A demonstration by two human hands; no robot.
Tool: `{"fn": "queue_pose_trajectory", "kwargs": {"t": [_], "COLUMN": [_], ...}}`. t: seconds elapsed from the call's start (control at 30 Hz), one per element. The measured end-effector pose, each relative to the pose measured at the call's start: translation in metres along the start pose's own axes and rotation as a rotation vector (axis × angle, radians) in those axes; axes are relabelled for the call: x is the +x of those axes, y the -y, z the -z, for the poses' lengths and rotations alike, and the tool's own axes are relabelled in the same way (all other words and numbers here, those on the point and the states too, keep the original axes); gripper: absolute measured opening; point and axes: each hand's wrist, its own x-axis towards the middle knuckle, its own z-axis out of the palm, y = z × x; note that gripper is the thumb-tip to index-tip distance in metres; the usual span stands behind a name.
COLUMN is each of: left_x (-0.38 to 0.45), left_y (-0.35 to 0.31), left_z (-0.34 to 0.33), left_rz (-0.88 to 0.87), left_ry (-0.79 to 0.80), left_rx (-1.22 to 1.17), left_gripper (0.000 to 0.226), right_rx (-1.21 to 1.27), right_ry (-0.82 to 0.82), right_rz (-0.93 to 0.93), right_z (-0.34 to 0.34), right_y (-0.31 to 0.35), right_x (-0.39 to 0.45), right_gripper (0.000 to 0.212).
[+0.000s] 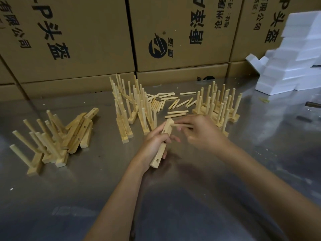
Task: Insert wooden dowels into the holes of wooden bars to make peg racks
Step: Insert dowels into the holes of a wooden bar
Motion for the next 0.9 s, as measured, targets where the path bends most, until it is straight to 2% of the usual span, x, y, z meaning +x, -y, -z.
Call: {"fn": "queue_pose_trajectory", "kwargs": {"t": [0.13, 0.3, 0.57, 0.67, 0.73, 0.77, 0.83, 0.9], "left_x": [-0.002, -0.002, 0.007, 0.008, 0.008, 0.009, 0.011, 0.014], "left_y": [-0.002, -0.003, 0.005, 0.005, 0.006, 0.006, 0.007, 0.006], "left_z": [-0.001, 0.002, 0.009, 0.006, 0.005, 0.005, 0.006, 0.010], "left_rz": [0.000, -0.014, 0.058, 0.044, 0.049, 0.060, 0.083, 0.109], "left_ry": [-0.012, 0.006, -0.051, -0.061, -0.094, -0.115, -0.137, -0.137], "left_rx": [0.009, -0.008, 0.088, 0.111, 0.122, 0.123, 0.068, -0.078], "left_gripper": [0.063, 0.059, 0.071, 0.053, 0.036, 0.031, 0.031, 0.039], "right_rx": [0.022, 0.082, 0.167, 0.212, 0.436, 0.550, 0.672, 0.604], "right_ry": [-0.006, 0.010, -0.065, -0.025, 0.084, 0.121, 0.063, -0.084], "right_rz": [0.025, -0.092, -0.316, -0.381, -0.458, -0.483, -0.513, -0.528], "right_z": [-0.006, -0.008, -0.021, -0.019, -0.011, -0.004, 0.005, 0.003], "right_y": [0.005, 0.006, 0.008, 0.007, 0.003, 0.000, -0.014, -0.030], "right_x": [-0.001, 0.005, 0.021, 0.027, 0.030, 0.030, 0.035, 0.044], "right_gripper": [0.035, 0.037, 0.018, 0.015, 0.014, 0.025, 0.042, 0.036]}}
